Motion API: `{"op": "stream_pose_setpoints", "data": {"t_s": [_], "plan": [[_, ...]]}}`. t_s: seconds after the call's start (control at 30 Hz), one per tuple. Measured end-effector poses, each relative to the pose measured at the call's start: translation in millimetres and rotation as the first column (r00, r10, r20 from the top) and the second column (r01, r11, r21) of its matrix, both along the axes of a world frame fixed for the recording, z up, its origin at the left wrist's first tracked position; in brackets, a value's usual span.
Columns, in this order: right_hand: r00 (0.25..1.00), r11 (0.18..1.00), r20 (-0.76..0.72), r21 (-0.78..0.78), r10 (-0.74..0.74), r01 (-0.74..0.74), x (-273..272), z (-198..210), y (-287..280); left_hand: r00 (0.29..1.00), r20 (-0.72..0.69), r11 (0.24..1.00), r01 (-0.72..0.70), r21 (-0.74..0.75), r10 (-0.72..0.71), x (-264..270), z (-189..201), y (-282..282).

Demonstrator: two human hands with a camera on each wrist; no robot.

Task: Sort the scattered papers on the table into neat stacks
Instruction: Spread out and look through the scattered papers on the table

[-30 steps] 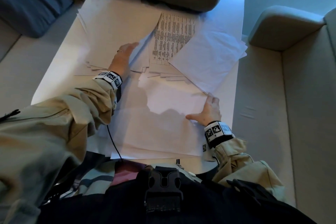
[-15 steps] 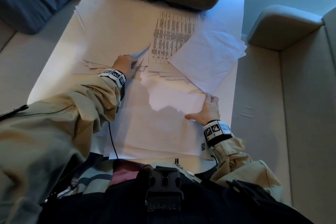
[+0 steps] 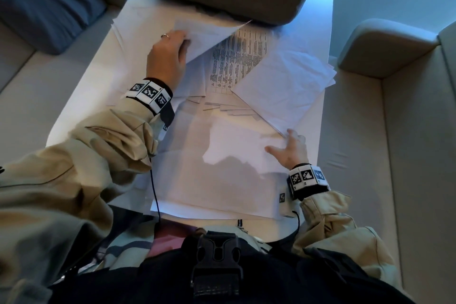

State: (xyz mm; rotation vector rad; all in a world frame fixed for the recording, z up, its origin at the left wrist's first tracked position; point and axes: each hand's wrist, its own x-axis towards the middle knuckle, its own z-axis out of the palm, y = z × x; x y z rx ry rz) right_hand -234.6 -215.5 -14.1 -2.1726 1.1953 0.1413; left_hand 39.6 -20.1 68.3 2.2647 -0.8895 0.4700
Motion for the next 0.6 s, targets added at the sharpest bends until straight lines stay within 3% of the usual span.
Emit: {"op": "stream_pose_setpoints", "data": {"t_s": [0.17,0.3,0.5,0.6], "plan": [[0.975,0.997,0.220,-0.060,-0.028,0.042,6,21,-18,0.968,0.206,0.964,0.183,-0.194,-0.143,-18,42,3],[0.925,0.995,0.367,0.029,-0.100,0.096,11,29,-29,0.923,0.297,0.917,0.320,-0.237,-0.245,-36,61,6],[0.798,0.926,0.513,0.349,-0.317,0.143,14,40,-30,0.918,0.253,0.831,0.386,-0.402,-0.304,-57,70,10],[0.729,0.890,0.578,0.445,-0.367,0.095,11,43,-26,0.950,0.131,0.821,0.312,-0.478,-0.284,-63,69,15]]}}
